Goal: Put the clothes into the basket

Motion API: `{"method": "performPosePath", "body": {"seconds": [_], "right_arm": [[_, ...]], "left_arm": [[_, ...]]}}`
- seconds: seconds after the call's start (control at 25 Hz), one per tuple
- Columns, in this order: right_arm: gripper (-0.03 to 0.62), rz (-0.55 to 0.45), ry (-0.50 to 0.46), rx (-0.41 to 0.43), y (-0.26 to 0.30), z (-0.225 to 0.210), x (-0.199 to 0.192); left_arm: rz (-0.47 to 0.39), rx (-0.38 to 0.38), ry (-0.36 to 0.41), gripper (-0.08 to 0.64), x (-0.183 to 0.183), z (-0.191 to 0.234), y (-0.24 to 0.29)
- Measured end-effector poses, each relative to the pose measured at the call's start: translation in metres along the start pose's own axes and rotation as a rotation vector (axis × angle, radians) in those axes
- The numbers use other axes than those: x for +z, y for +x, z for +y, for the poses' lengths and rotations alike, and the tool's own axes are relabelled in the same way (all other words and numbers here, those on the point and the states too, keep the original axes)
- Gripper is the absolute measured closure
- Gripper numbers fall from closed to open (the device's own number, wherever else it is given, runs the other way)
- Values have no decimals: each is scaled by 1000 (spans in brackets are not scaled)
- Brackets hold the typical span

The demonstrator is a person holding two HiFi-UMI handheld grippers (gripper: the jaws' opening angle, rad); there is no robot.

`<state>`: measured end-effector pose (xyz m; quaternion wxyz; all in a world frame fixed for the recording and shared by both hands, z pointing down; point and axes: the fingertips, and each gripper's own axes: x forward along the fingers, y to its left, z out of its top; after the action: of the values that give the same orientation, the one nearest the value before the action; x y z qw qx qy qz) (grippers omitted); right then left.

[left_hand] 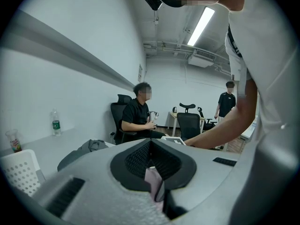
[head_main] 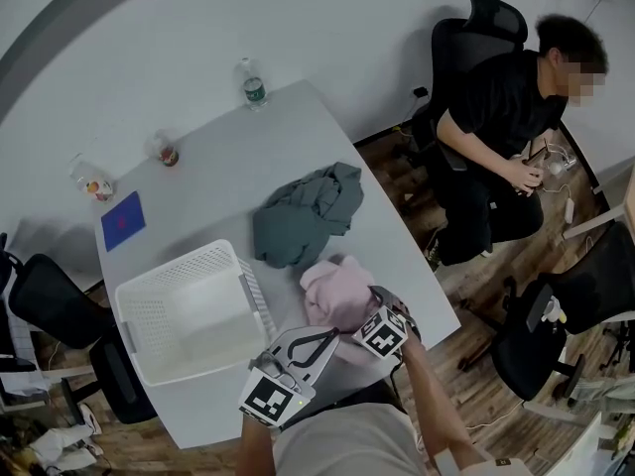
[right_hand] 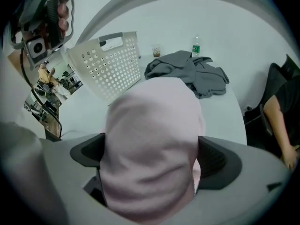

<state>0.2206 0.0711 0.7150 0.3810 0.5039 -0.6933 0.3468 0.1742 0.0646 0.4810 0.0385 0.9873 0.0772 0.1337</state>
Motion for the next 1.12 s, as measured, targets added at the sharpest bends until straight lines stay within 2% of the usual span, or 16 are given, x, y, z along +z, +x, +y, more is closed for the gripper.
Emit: {"method": "performPosePath", "body": {"seconds": [0.2,0.44,0.6,0.84,1.12], "right_arm": [[15,44,29,42,15,3,-9],[15,88,53,96,31,6,-17],[15,85,55,115,33,6,-16],[20,73,57,112,32,5,-16],[108,53,81,112,26,5,-13]], "left_arm": [[2,9,-21,554,-1,2,-1],[9,12,2,554,-6,6,-3],[9,8,11,554,-9,6,-3],[12,18,-22,554,-10,6,-3],[13,21,-17,554,-10,6,-4]]}}
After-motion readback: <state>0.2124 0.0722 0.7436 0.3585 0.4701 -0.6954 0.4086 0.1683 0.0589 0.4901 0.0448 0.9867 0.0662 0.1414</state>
